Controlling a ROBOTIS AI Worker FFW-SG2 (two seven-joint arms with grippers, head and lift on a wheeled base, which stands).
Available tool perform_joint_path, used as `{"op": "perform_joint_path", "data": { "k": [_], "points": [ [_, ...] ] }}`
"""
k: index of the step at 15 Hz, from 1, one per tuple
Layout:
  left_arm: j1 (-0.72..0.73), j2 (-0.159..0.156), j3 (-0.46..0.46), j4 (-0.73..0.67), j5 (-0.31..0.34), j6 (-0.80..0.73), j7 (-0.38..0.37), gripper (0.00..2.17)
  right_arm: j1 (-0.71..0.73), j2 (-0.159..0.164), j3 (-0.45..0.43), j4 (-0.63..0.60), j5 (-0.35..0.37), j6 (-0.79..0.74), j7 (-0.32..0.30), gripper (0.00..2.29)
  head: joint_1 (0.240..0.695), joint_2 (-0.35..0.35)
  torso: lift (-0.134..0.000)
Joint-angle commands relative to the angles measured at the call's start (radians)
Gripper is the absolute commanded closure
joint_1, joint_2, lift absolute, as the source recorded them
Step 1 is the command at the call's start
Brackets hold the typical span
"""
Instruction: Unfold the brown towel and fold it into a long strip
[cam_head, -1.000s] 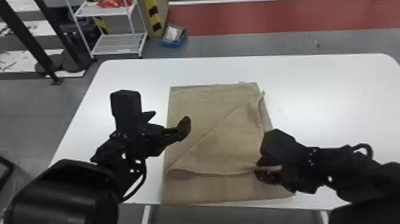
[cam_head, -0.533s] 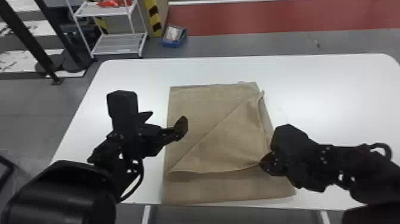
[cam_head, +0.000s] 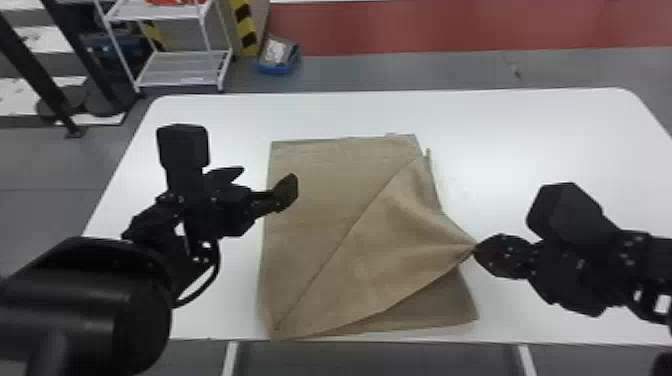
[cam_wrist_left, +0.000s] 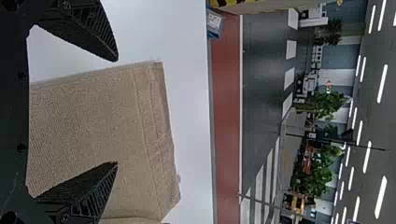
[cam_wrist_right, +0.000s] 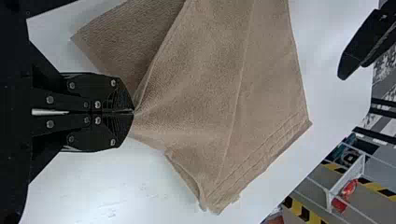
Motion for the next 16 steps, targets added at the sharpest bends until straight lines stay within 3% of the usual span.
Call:
{"op": "perform_joint_path", "data": {
  "k": [1,5,9,16],
  "points": [
    [-0.1,-0.001,-0.011,0.086,0.017,0.003,-0.013,0.14,0.053,0.006,-0.058,-0.021,-0.004,0.007,0.002,1.5,0.695,0.004,-0.123],
    [-0.262,-0.001,-0.017,0.287,-0.003,0.006,-0.039,0.21,0.107,0.015,-0.172,-0.04,-0.09,-0.015,-0.002,1.5,0.695,-0.064,-0.123],
    [-0.369,-0.001,0.018,0.491,0.013,0.009,-0.066,0.21,0.127,0.015,-0.262,-0.038,-0.148,-0.018,-0.002,1.5,0.695,-0.074,-0.123],
    [-0.486,-0.001,0.016,0.726,-0.013,-0.022,-0.069,0.27,0.128,0.018,-0.27,-0.035,-0.16,-0.021,-0.002,1.5,0.695,-0.068,-0.123]
  ]
}}
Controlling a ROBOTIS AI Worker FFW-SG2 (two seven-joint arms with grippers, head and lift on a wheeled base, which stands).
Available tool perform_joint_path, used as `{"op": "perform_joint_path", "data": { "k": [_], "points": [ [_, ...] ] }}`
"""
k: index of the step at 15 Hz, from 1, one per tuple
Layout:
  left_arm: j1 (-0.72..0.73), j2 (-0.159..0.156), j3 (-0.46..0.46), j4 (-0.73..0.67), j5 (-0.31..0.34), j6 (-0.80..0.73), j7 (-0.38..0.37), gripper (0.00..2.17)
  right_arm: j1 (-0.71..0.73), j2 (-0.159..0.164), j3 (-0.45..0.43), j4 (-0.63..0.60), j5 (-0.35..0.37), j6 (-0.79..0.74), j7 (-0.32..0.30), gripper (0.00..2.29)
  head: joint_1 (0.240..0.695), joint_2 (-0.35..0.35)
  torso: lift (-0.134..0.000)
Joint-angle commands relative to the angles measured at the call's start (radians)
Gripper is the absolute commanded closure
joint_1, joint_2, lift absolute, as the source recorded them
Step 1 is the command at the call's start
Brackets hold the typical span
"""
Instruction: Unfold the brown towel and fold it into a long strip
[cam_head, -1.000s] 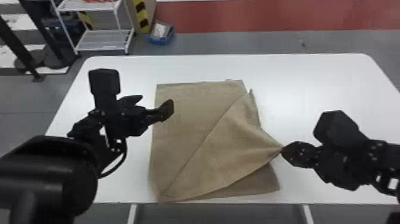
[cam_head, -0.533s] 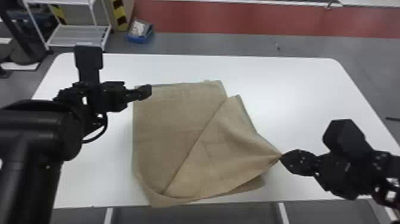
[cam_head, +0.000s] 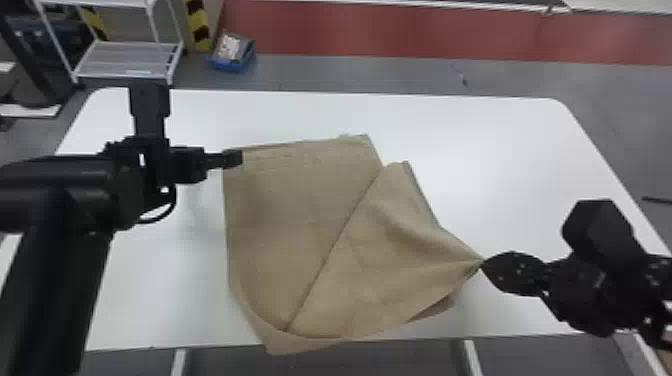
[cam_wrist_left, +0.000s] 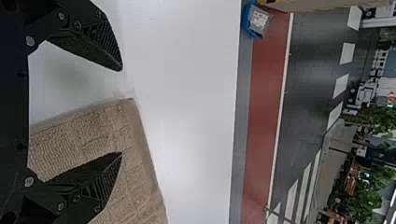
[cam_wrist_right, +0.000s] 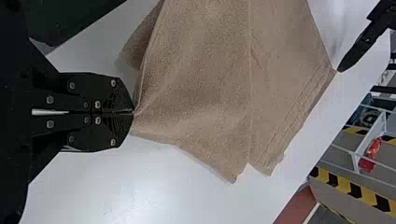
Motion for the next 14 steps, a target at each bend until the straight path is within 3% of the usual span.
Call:
{"op": "perform_joint_path", "data": {
  "k": [1,6,10,11,14],
  "points": [
    [-0.025,-0.002,-0.005,0.054,-0.02,-0.024,0.003,0.27,0.0,0.0,0.002,0.001,-0.001,-0.002,0.0,1.5,0.695,-0.066,-0.123],
    [-0.044,-0.003,-0.025,0.103,-0.034,-0.048,0.006,0.27,0.0,0.0,0.002,0.002,-0.007,-0.005,0.0,1.5,0.695,-0.054,-0.123],
    [-0.044,-0.003,-0.065,0.103,-0.049,-0.067,0.001,0.5,0.0,0.0,-0.001,0.004,-0.008,-0.005,0.0,1.5,0.695,-0.066,-0.123],
    [-0.044,-0.003,-0.077,0.104,-0.059,-0.073,0.001,0.77,0.0,0.0,-0.002,0.004,-0.01,-0.008,-0.001,1.5,0.695,-0.069,-0.123],
    [-0.045,-0.012,-0.091,0.106,-0.088,-0.067,0.027,1.94,-0.003,-0.001,-0.015,0.005,-0.021,-0.011,-0.001,1.5,0.695,-0.082,-0.123]
  ]
}}
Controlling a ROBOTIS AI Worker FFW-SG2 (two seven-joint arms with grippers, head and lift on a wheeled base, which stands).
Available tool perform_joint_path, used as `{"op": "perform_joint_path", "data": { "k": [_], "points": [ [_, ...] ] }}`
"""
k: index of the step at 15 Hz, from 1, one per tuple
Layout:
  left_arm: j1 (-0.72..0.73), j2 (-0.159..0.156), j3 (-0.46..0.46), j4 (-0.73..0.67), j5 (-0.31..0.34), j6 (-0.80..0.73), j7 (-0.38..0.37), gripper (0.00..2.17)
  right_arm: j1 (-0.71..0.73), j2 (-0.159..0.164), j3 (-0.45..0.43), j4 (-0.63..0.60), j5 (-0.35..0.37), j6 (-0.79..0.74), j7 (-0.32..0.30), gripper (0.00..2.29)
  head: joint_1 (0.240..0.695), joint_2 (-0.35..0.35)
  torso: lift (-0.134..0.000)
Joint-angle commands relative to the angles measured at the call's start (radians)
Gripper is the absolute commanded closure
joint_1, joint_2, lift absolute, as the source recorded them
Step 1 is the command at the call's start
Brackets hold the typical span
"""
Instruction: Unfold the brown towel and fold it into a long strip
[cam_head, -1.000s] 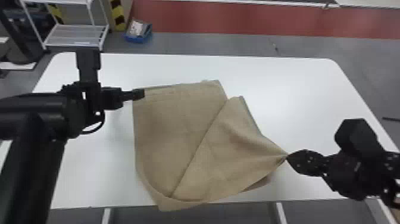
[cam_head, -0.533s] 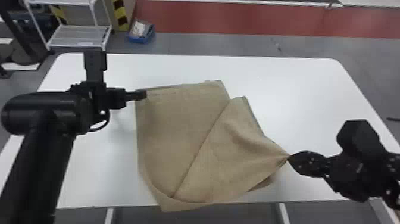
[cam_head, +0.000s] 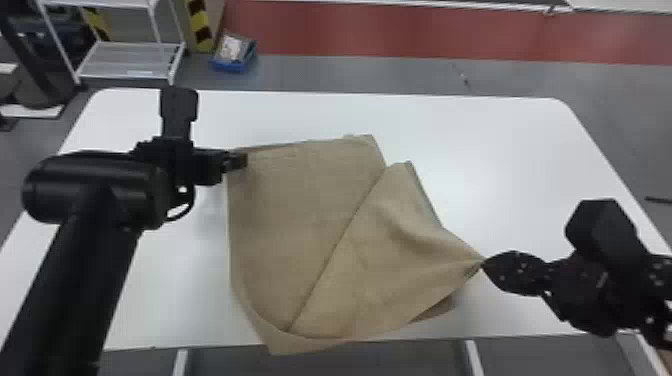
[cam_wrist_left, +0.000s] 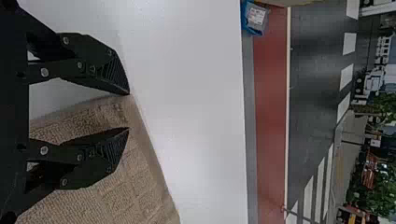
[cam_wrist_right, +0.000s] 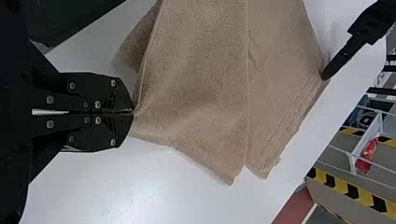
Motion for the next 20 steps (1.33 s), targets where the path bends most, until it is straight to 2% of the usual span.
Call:
{"op": "perform_joint_path", "data": {
  "k": [1,2,6,9,14,17,20],
  "points": [
    [0.0,-0.001,-0.008,0.0,-0.017,0.01,0.005,2.07,-0.005,-0.001,-0.018,0.006,-0.009,-0.001,0.0,1.5,0.695,-0.083,-0.123],
    [0.003,-0.003,-0.006,-0.002,-0.02,0.019,0.011,2.15,-0.013,0.001,-0.027,0.012,-0.015,-0.004,-0.002,1.5,0.695,-0.084,-0.123],
    [0.02,0.0,0.017,-0.019,-0.029,0.029,0.011,2.15,-0.05,0.002,-0.087,0.038,-0.041,-0.004,-0.023,1.5,0.695,-0.097,-0.123],
    [0.032,0.002,0.092,-0.049,-0.012,0.044,0.044,2.15,-0.145,0.007,-0.142,0.138,-0.04,-0.014,-0.067,1.5,0.695,-0.107,-0.123],
    [0.087,0.002,0.196,-0.19,-0.003,0.191,0.064,2.15,-0.286,0.007,-0.162,0.25,-0.003,-0.001,-0.081,1.5,0.695,-0.116,-0.123],
    [0.198,0.003,0.267,-0.329,0.061,0.228,0.116,2.15,-0.289,0.007,-0.188,0.253,0.012,0.008,-0.066,1.5,0.695,-0.101,-0.123],
    [0.32,0.002,0.36,-0.471,0.155,0.292,0.125,2.15,-0.281,0.007,-0.227,0.254,0.008,0.008,-0.048,1.5,0.695,-0.092,-0.123]
  ]
}}
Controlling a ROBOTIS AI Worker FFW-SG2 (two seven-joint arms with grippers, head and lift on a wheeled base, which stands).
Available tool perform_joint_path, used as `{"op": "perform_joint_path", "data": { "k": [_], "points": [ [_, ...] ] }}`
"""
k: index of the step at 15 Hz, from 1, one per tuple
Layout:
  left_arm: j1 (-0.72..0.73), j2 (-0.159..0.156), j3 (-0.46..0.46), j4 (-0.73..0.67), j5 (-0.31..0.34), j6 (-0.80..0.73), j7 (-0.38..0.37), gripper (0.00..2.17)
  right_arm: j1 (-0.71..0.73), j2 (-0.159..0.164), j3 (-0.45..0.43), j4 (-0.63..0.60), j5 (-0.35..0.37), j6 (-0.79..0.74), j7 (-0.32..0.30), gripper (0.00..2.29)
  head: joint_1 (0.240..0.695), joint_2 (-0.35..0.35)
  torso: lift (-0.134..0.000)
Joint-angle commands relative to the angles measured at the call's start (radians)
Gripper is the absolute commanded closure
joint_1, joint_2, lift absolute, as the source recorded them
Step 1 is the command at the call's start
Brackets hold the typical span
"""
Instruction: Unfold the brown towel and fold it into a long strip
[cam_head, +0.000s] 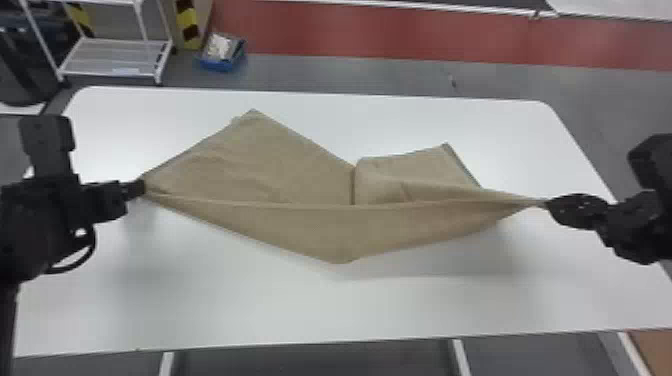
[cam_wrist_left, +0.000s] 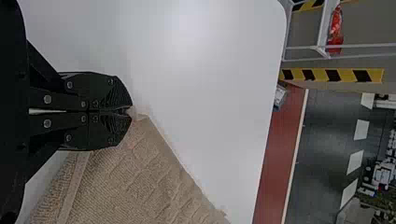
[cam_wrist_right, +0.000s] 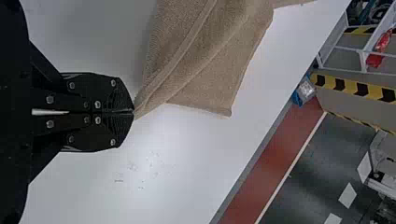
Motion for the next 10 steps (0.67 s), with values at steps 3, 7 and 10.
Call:
{"op": "perform_joint_path", "data": {
  "k": [3,7,10],
  "points": [
    [0.188,-0.007,0.094,-0.229,0.11,0.04,0.028,2.15,0.022,0.0,-0.03,-0.016,0.001,0.006,0.063,1.5,0.695,-0.09,-0.123],
    [0.307,-0.038,0.139,-0.441,0.148,0.043,0.041,2.15,0.033,0.0,-0.054,-0.041,-0.005,0.006,0.091,1.5,0.695,-0.074,-0.123],
    [0.318,-0.048,0.131,-0.559,0.157,0.095,0.041,2.15,0.006,0.006,-0.063,-0.05,-0.017,0.013,0.039,1.5,0.695,-0.089,-0.123]
  ]
}}
